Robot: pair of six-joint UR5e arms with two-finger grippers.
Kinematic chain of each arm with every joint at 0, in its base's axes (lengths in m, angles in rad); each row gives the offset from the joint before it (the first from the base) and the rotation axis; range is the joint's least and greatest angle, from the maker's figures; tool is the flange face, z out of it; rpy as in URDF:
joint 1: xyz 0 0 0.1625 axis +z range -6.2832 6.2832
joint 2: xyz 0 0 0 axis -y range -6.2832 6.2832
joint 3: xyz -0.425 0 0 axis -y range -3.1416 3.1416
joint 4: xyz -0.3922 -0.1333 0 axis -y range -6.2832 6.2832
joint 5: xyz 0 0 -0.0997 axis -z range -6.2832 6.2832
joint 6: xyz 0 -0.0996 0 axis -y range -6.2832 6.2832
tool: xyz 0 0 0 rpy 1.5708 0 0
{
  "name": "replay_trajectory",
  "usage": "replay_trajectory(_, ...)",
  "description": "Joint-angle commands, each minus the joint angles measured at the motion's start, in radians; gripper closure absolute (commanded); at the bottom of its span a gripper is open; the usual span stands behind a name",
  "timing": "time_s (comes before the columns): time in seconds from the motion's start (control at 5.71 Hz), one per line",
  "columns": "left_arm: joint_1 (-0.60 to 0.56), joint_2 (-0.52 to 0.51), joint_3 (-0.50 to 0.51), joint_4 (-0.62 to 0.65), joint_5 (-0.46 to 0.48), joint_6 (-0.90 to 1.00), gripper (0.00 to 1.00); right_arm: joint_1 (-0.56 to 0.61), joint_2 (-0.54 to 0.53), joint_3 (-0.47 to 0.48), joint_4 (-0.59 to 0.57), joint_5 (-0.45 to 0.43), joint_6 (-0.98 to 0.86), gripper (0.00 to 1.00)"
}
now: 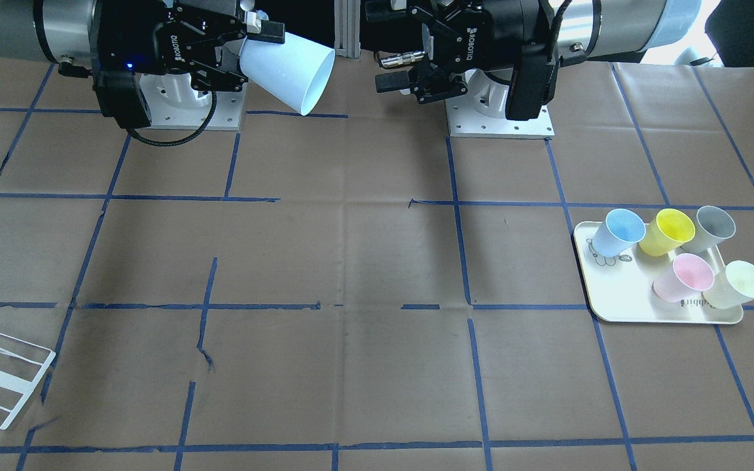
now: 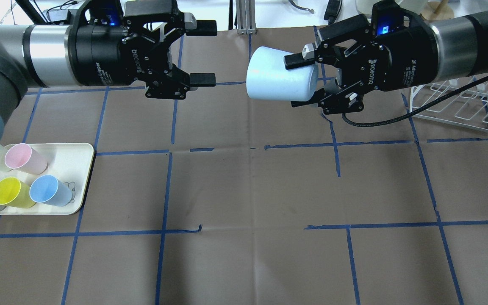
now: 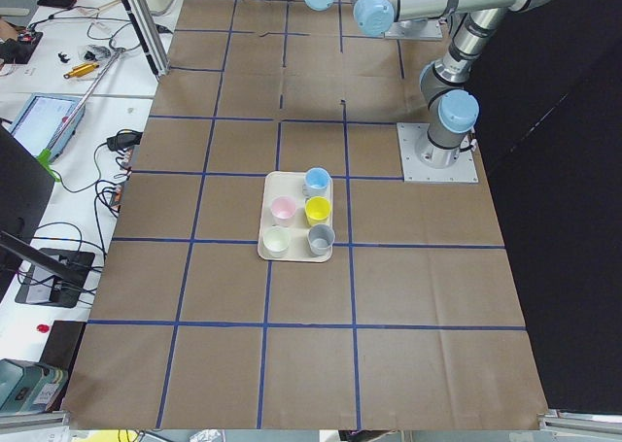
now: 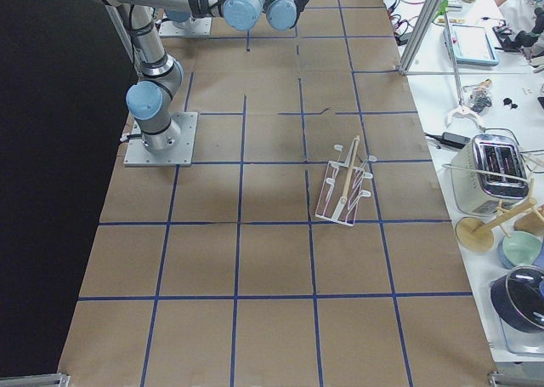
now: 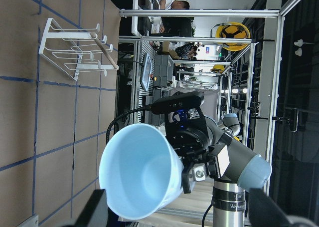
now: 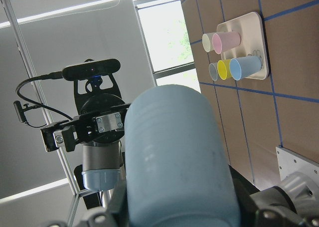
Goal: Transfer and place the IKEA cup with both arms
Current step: 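Close the left gripper on the cup's open rim beside the right gripper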
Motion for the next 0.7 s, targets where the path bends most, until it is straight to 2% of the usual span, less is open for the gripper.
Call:
replay_trajectory(0.0,-0.042,-0.040,0.006,0.057,-0.083,-0.012,0.02,0.005,-0.001,0.002,0.000,0.005,0.001,0.58)
replay_trajectory(0.53,-0.085,-0.071,0.006,0.081,-0.080,-0.017,0.03,0.006,-0.001,0.002,0.000,0.005,0.001,0.58)
